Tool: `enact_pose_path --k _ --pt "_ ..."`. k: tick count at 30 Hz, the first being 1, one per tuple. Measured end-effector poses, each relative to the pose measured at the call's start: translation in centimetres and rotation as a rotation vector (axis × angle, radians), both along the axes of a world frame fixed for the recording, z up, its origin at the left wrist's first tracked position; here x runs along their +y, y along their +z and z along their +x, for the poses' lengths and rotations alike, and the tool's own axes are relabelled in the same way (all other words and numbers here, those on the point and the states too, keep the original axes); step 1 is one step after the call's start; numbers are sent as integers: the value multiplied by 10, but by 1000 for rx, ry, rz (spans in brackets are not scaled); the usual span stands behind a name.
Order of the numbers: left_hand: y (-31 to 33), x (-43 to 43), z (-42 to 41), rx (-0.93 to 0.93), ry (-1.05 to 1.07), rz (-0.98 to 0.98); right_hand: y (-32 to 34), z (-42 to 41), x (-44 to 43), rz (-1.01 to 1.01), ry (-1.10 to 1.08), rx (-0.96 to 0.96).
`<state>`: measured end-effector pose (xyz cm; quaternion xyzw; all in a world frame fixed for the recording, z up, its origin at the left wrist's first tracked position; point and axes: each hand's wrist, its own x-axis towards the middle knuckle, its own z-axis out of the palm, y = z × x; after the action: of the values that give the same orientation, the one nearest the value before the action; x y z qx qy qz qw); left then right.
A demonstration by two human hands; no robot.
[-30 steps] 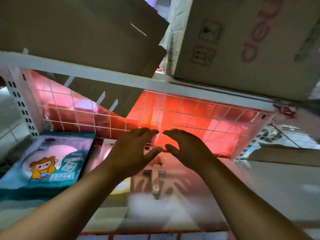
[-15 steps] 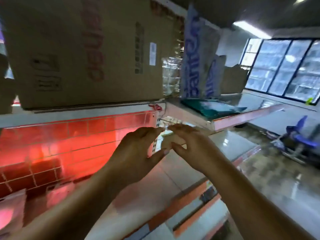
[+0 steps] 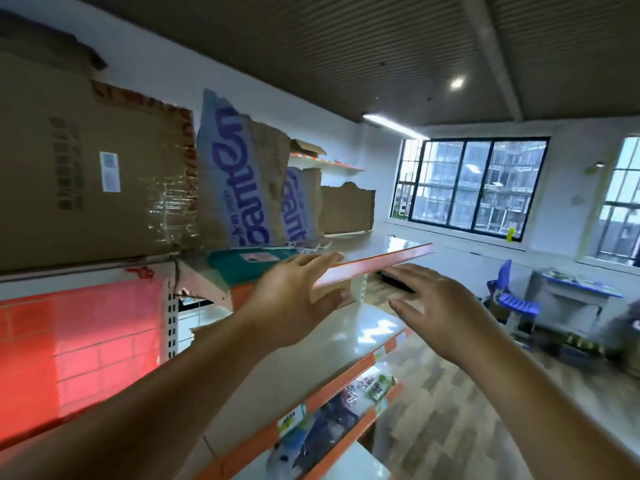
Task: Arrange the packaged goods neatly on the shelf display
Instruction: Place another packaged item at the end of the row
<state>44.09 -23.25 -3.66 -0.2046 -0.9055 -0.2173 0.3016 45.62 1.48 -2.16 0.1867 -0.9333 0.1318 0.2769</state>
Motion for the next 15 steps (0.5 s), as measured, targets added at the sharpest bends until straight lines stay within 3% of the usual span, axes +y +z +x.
enact_pose_path --k 15 --pt "4 90 -126 -49 -36 -25 8 -96 85 42 -71 -5"
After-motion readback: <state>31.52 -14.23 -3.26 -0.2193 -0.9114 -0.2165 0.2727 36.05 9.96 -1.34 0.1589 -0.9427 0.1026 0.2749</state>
